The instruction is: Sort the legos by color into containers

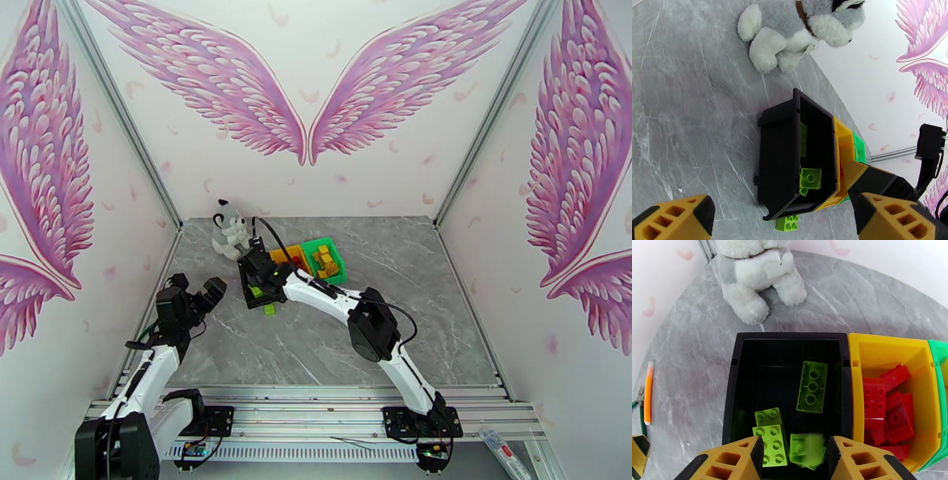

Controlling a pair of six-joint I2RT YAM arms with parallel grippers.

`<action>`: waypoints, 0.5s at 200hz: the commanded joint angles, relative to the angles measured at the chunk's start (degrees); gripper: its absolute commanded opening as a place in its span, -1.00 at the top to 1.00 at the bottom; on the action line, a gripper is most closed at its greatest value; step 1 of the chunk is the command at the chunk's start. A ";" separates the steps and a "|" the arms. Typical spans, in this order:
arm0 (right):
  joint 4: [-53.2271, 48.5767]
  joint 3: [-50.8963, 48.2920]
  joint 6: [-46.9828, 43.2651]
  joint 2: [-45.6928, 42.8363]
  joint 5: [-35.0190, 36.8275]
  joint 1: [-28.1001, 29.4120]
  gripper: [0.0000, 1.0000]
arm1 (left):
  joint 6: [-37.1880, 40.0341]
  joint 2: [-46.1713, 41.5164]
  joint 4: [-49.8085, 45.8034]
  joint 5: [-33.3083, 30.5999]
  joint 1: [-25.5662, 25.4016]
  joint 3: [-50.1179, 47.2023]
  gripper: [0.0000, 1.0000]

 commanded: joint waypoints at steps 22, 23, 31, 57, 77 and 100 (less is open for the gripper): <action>-0.84 -1.41 -0.77 -2.99 -1.72 0.16 -0.16 | -0.02 -0.75 1.63 0.89 0.18 -0.50 -0.98; -0.73 -1.64 -0.77 -3.11 -1.70 0.20 -0.17 | 0.03 -0.71 1.59 0.89 0.19 -0.50 -0.97; 0.11 -3.36 -1.03 -4.44 -1.72 0.53 -0.22 | 0.13 -1.01 1.48 0.80 0.12 -0.51 -0.97; 2.30 -9.07 -1.48 -8.87 -0.86 1.61 -0.31 | 0.35 -1.46 1.48 0.81 -0.03 -0.55 -0.98; 4.62 -14.69 -1.40 -12.47 -0.77 2.15 -0.33 | 0.81 -1.28 1.47 0.81 -0.62 -0.25 -0.97; 7.34 -21.35 -0.70 -16.21 -0.72 2.52 -0.39 | 1.55 -0.71 1.30 0.49 -1.99 0.41 -0.97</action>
